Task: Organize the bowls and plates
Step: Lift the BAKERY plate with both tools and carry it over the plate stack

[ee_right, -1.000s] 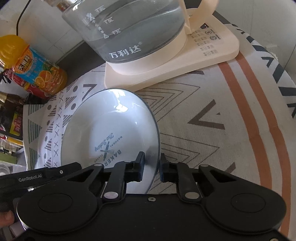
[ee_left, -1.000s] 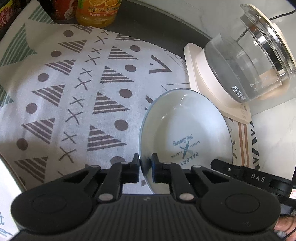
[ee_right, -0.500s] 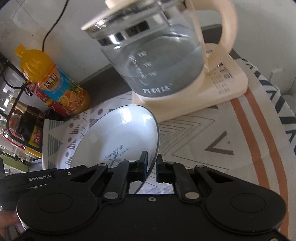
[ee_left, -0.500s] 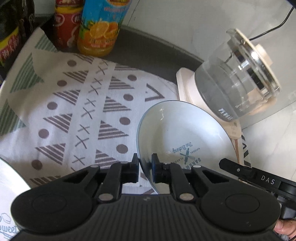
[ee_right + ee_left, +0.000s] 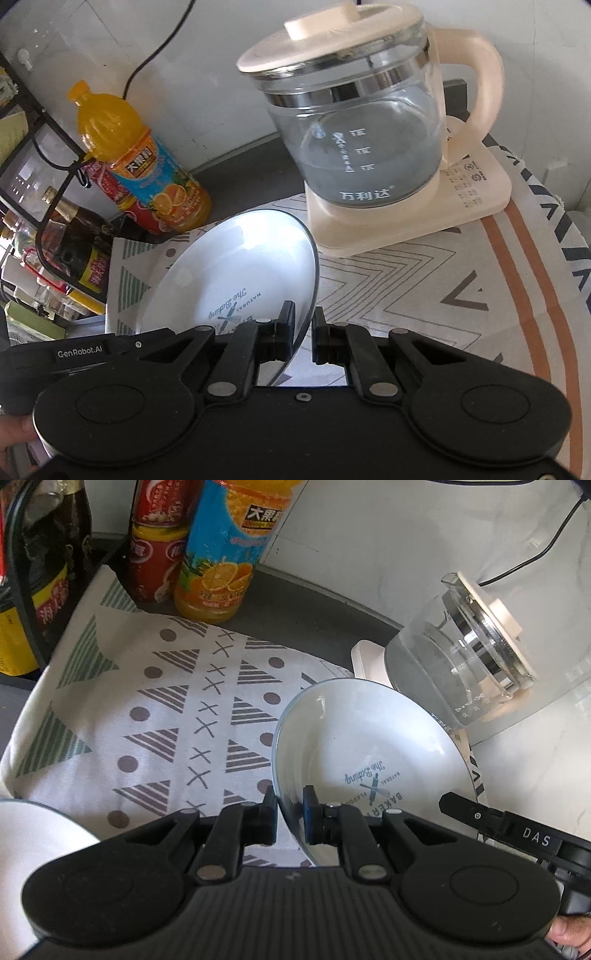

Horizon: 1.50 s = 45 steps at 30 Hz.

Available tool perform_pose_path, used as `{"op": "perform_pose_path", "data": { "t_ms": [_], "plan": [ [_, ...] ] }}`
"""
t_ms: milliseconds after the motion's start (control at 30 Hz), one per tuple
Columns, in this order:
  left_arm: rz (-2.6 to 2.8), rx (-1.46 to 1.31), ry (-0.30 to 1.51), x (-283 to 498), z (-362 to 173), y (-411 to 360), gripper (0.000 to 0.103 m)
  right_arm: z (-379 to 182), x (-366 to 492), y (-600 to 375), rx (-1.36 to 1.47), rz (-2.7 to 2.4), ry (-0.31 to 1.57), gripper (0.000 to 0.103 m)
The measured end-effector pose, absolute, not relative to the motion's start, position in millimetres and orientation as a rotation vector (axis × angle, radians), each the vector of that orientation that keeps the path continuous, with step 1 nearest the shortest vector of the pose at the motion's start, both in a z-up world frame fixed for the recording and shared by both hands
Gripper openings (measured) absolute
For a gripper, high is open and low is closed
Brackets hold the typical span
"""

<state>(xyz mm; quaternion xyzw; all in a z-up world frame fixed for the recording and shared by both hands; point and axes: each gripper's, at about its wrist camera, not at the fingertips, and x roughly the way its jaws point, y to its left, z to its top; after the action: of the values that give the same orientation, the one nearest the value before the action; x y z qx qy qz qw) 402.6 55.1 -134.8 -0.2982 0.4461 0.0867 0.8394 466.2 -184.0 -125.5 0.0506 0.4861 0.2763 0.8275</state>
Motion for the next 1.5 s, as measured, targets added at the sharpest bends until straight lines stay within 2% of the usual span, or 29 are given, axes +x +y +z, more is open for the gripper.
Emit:
{"op": "perform_pose_path", "data": {
  "t_ms": [600,1500],
  "plan": [
    [0.118,-0.584,0.934,353,-113,98,0.011,-111,403,-144,0.152,0.537,0.998,0.009],
    [0.097,-0.556,0.960,266,-122,163,0.011,-123,309,-81,0.118,0.530,0.993,0.009]
  ]
}}
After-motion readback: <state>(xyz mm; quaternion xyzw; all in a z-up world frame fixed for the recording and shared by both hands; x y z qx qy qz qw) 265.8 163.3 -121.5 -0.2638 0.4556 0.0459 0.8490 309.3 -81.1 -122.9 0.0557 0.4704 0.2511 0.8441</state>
